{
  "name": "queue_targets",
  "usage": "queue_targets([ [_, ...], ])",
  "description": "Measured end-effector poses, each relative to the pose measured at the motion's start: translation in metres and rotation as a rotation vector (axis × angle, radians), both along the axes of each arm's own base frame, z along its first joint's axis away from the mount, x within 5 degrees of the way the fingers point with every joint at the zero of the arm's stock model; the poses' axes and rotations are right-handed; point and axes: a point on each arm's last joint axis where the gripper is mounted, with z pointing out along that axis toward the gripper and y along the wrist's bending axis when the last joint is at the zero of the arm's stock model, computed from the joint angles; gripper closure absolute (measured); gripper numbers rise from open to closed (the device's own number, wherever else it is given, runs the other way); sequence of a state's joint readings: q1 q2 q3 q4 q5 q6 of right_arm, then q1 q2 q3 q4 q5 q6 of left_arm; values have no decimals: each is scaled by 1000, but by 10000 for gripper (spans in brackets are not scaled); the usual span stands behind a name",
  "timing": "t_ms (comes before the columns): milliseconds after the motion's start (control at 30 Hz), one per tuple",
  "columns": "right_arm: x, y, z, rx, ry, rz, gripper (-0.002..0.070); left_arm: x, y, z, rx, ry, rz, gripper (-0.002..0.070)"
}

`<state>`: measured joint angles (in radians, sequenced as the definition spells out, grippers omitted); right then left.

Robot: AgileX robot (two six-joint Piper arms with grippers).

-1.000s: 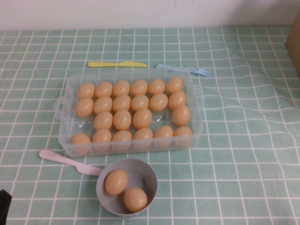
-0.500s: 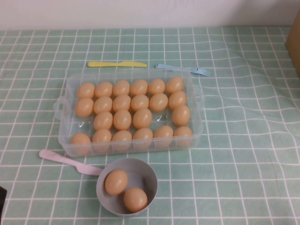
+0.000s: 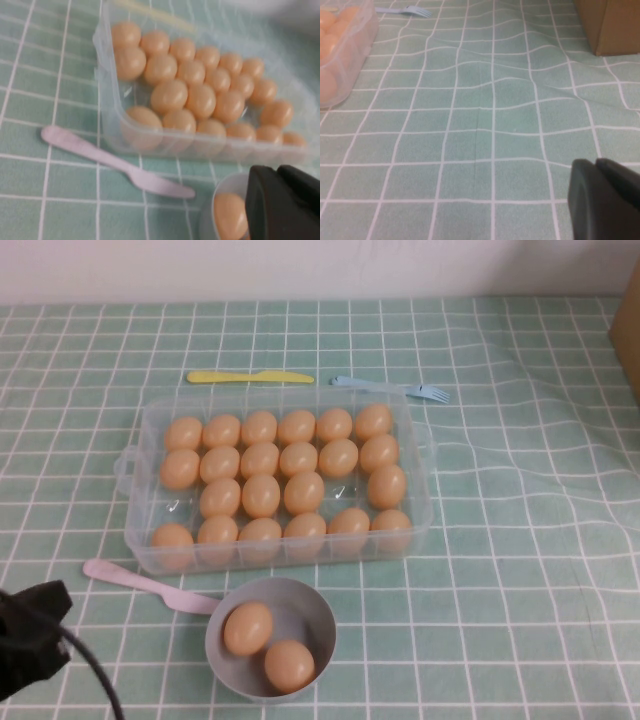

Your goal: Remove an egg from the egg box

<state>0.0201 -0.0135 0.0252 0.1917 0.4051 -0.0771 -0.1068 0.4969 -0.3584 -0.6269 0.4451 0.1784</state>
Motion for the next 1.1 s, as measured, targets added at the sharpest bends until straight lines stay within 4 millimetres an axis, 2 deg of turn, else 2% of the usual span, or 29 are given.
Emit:
queue_targets([
  [333,0,0,0,0,0,0,694,76,-15,34,261,234,-251,679],
  [600,0,0,0,0,0,0,694,145,-24,46,389,349,-363,679],
  [933,0,0,0,0,0,0,694,205,-73,50,569,434,-509,680],
  [1100,0,0,0,0,0,0,694,228,-84,43,632,508,-531,679],
])
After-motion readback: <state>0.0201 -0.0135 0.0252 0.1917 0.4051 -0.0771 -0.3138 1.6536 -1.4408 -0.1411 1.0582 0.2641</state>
